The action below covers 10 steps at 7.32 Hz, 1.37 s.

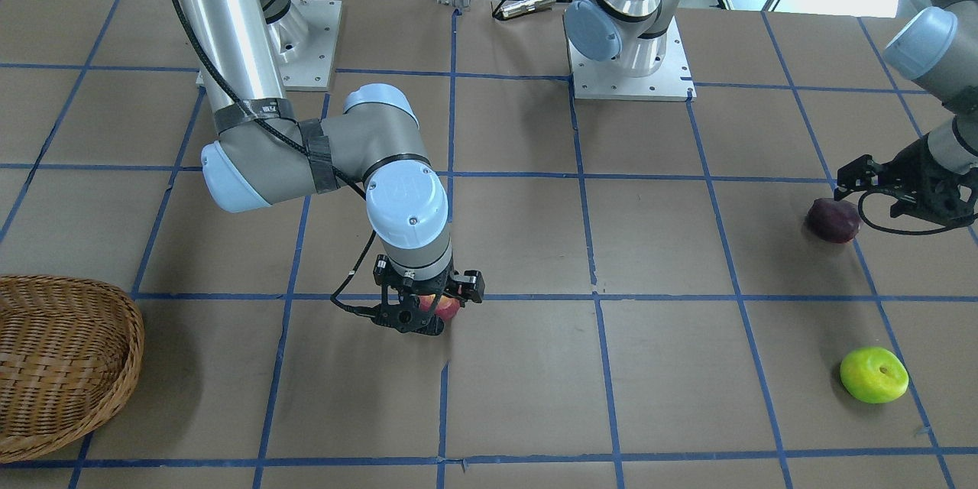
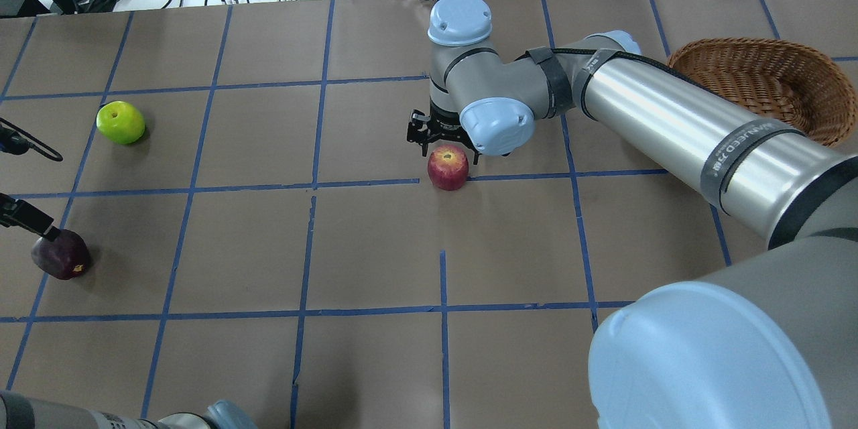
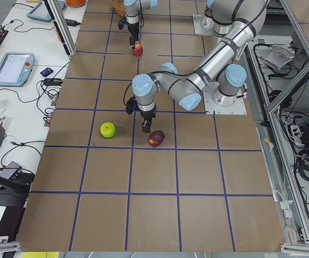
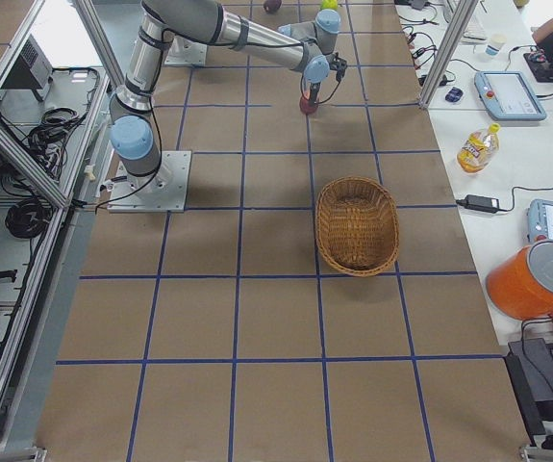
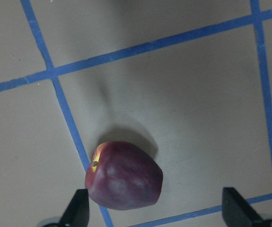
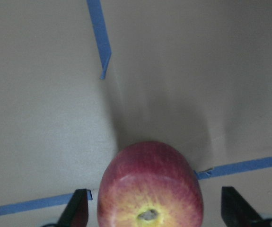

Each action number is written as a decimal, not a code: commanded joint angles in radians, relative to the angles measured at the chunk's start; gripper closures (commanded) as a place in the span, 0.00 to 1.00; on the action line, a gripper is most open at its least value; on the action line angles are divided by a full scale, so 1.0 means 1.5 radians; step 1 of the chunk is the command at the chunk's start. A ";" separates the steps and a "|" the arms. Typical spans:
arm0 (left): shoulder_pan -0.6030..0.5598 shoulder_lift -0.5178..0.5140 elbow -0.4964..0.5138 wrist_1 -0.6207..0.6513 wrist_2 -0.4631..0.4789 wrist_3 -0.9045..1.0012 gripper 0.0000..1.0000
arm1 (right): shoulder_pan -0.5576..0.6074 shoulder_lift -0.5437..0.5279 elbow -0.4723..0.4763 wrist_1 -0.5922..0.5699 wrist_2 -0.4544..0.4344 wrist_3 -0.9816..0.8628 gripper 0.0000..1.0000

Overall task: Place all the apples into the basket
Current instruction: 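Grasp the red-yellow apple with the right gripper while left reaches dark apple, then carry red-yellow apple into basket with right while left grasps dark apple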

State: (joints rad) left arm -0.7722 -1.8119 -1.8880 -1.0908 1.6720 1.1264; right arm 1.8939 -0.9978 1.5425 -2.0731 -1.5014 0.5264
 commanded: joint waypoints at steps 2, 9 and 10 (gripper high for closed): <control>0.035 -0.018 -0.050 0.066 -0.017 0.056 0.00 | -0.001 0.017 -0.005 -0.007 0.004 0.001 0.54; 0.043 -0.058 -0.049 0.075 -0.071 0.072 0.00 | -0.281 -0.148 -0.098 0.242 -0.102 -0.229 1.00; 0.043 -0.060 -0.049 0.077 -0.072 0.074 0.00 | -0.353 -0.144 -0.121 0.243 -0.153 -0.351 1.00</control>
State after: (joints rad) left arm -0.7073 -1.8953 -1.9631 -0.9791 1.5692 1.2338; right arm 1.5027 -1.2039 1.4090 -1.7437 -1.6454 0.2092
